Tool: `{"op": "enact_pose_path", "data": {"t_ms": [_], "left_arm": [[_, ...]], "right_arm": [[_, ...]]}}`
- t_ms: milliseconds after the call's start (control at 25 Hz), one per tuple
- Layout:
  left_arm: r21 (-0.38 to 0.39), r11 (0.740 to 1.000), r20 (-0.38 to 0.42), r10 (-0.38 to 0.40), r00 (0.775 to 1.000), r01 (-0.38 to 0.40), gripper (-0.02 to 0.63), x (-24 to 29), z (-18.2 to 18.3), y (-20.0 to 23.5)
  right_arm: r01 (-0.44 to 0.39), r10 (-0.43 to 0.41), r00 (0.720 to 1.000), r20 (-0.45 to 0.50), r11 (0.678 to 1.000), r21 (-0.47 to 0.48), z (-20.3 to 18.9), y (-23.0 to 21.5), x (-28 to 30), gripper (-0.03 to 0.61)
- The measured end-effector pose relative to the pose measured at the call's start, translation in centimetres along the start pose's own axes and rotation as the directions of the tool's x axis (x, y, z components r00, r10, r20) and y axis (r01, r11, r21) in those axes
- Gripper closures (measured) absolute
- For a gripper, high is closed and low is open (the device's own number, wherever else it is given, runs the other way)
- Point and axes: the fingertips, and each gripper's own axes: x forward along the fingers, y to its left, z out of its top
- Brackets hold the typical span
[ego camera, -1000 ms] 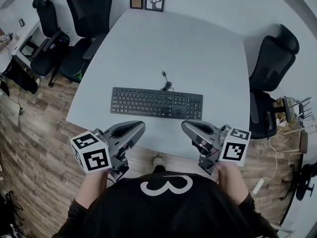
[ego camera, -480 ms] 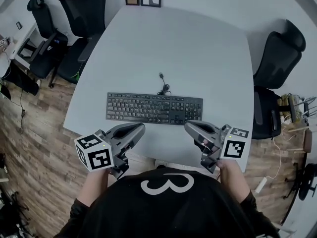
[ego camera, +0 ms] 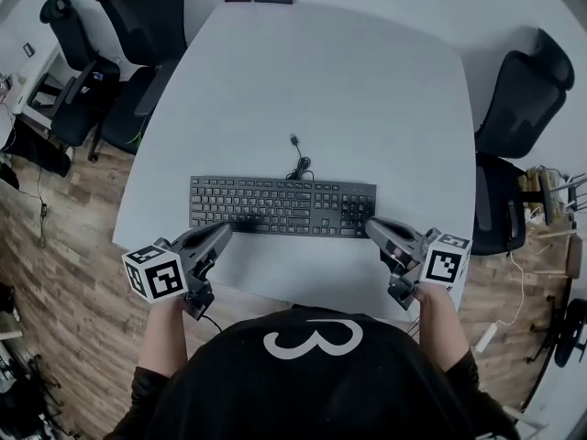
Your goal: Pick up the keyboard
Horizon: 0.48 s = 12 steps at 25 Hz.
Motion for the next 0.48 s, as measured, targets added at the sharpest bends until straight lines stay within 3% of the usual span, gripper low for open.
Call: {"op": "enact_pose_path", "data": {"t_ms": [200,320,480], "left_arm": [[0.004,0.998,0.017,0.068,0.998,-0.068,0.592,-0.6,1.4,3.8],[-0.017,0.996,0.039,0.083,0.996,-0.083,0.515,-0.8,2.3,5.6],[-0.017,0.988,0.066,0.154,0.986,-0.153,0.462,-1.2,3.4,8.6]], "right_arm": [[0.055,-0.058,0.998,0.040,0.997,0.054,0.7,-4.1,-1.7,0.540],[0.043,-0.047,0.998,0.050,0.996,0.083,0.8,-5.2,-1.8,0.502],[0.063,-0.068,0.997,0.041,0.993,0.100,0.8,-6.7,-1.9,0.493]]}}
